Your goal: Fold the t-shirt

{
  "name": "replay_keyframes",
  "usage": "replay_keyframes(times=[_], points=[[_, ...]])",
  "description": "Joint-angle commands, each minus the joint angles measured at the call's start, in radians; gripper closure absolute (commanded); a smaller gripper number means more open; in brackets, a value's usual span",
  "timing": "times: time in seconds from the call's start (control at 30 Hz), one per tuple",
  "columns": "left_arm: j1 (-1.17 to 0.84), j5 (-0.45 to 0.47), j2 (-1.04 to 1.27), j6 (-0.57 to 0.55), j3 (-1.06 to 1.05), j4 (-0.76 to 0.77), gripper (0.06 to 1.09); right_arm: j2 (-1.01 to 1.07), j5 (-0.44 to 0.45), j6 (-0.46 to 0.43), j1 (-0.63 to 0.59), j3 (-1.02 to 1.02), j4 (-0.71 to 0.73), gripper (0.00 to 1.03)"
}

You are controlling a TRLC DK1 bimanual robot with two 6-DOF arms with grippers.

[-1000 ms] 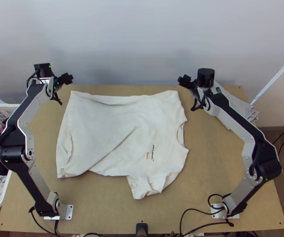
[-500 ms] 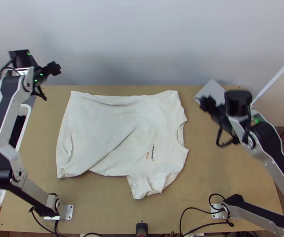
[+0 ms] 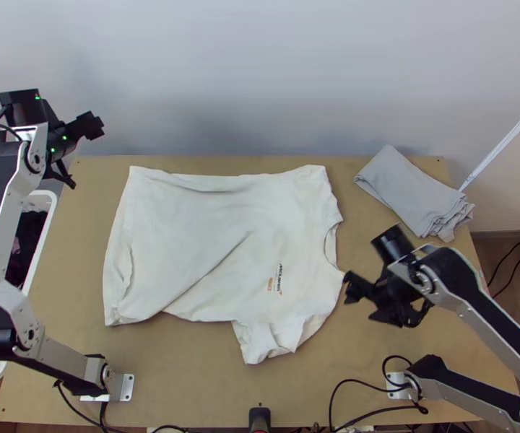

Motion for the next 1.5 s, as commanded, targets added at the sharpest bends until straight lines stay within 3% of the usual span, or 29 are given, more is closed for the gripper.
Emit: replay_keyframes(times=[0.0,0.4,0.93,1.03,1.47], points=[[0.001,-0.001,-0.072,0.008,-0.032,0.001,0.14,0.053,-0.038,0.025,0.082,-0.051,0.014,0.23],[0.004,-0.036,-0.112,0.010,-0.069,-0.003,0.14,0.301,-0.103,0.010,0.225,-0.011,0.152,0.25],[0.007,-0.057,-0.138,0.007,-0.117,0.009,0.14,0.424,-0.101,-0.025,0.251,0.015,0.306,0.25],[0.006,-0.060,-0.136,0.005,-0.118,0.009,0.14,0.444,-0.086,-0.031,0.251,0.015,0.336,0.35],[0.012,-0.062,-0.130,0.011,-0.124,0.015,0.14,0.517,-0.070,-0.077,0.248,0.003,0.367,0.36]])
